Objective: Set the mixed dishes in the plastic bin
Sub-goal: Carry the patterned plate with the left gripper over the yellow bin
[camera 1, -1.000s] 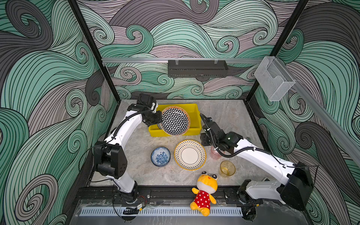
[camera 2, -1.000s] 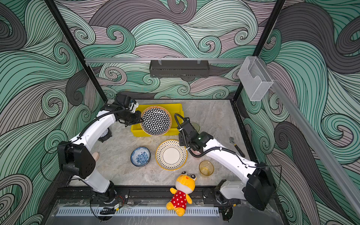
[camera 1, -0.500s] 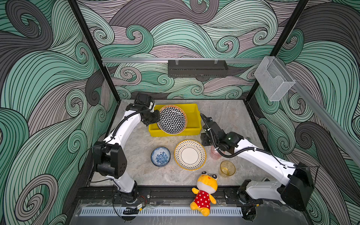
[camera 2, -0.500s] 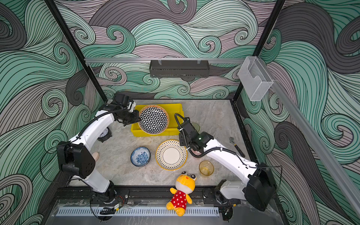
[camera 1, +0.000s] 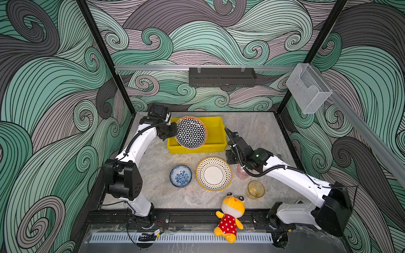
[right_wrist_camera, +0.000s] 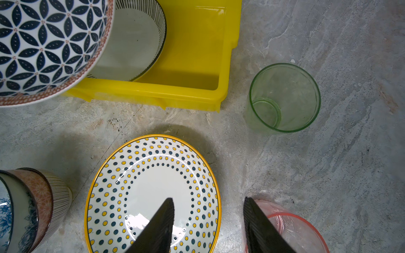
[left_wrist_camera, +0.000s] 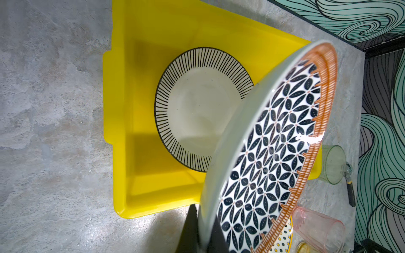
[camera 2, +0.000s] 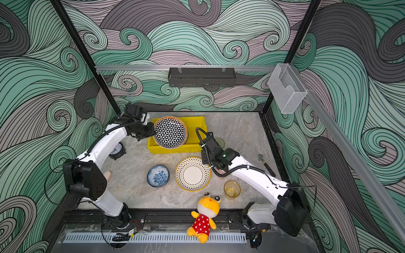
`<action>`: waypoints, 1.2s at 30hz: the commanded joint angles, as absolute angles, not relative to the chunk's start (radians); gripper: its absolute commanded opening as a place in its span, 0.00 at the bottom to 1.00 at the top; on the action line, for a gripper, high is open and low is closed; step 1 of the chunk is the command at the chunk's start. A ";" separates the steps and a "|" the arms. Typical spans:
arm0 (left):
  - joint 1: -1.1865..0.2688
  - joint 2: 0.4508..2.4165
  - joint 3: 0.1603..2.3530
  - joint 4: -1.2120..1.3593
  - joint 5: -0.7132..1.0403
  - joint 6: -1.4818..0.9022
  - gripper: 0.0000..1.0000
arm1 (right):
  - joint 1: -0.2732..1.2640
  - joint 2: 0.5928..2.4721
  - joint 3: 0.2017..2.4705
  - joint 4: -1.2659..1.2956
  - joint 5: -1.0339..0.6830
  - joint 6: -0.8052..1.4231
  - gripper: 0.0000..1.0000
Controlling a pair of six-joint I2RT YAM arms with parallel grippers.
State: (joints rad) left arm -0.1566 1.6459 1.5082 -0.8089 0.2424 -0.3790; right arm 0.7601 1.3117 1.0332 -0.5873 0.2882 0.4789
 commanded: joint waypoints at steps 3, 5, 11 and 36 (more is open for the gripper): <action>-0.144 1.650 1.591 -0.719 0.251 -0.404 0.00 | 0.765 1.331 1.052 -0.600 0.310 0.470 0.54; -0.143 1.657 1.591 -0.715 0.244 -0.405 0.00 | 0.766 1.339 1.056 -0.599 0.313 0.466 0.54; -0.140 1.682 1.600 -0.689 0.237 -0.414 0.00 | 0.765 1.370 1.078 -0.600 0.308 0.451 0.54; -0.138 1.831 1.698 -0.675 0.219 -0.451 0.00 | 0.765 1.428 1.137 -0.632 0.304 0.422 0.56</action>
State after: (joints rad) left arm -0.1452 1.8309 1.6215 -0.7486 0.1833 -0.4156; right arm 0.7601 1.4170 1.1126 -0.6098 0.2890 0.4259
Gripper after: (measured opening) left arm 0.064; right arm 0.556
